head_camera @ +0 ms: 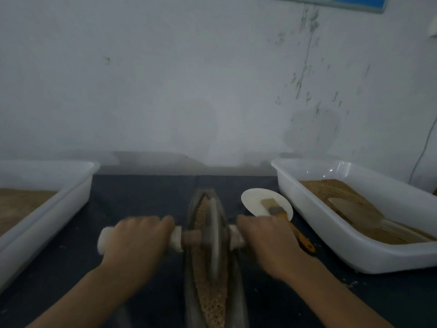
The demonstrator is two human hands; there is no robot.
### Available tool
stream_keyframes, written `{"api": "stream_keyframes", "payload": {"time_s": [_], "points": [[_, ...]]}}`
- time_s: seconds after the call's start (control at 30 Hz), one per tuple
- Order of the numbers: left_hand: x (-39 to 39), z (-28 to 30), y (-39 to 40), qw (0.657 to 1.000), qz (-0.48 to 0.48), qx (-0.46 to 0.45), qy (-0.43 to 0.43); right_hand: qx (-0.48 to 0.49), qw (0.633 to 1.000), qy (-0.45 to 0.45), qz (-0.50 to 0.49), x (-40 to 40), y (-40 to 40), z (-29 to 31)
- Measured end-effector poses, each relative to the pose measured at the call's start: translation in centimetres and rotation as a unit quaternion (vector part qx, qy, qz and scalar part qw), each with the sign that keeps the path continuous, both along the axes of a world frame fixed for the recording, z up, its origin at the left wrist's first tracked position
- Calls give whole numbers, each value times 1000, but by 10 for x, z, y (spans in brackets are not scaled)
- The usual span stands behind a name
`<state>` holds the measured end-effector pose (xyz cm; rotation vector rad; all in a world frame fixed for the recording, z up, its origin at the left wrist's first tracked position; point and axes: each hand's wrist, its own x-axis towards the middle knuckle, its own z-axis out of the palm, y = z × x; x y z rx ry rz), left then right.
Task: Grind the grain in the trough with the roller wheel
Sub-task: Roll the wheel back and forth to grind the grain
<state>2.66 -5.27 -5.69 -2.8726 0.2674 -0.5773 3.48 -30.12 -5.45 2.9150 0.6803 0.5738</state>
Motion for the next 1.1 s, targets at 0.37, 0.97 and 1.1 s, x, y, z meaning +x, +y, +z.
{"api": "stream_keyframes", "payload": {"time_s": [0.37, 0.97, 1.1], "points": [[-5, 3, 3, 1000, -6, -2, 4, -46, 998, -41, -10, -9, -1, 0], [-54, 0, 8, 989, -83, 44, -116, 12, 991, -122, 45, -47, -20, -10], [0, 0, -4, 997, -24, 19, -67, -16, 995, -100, -1, 0, -12, -18]]}}
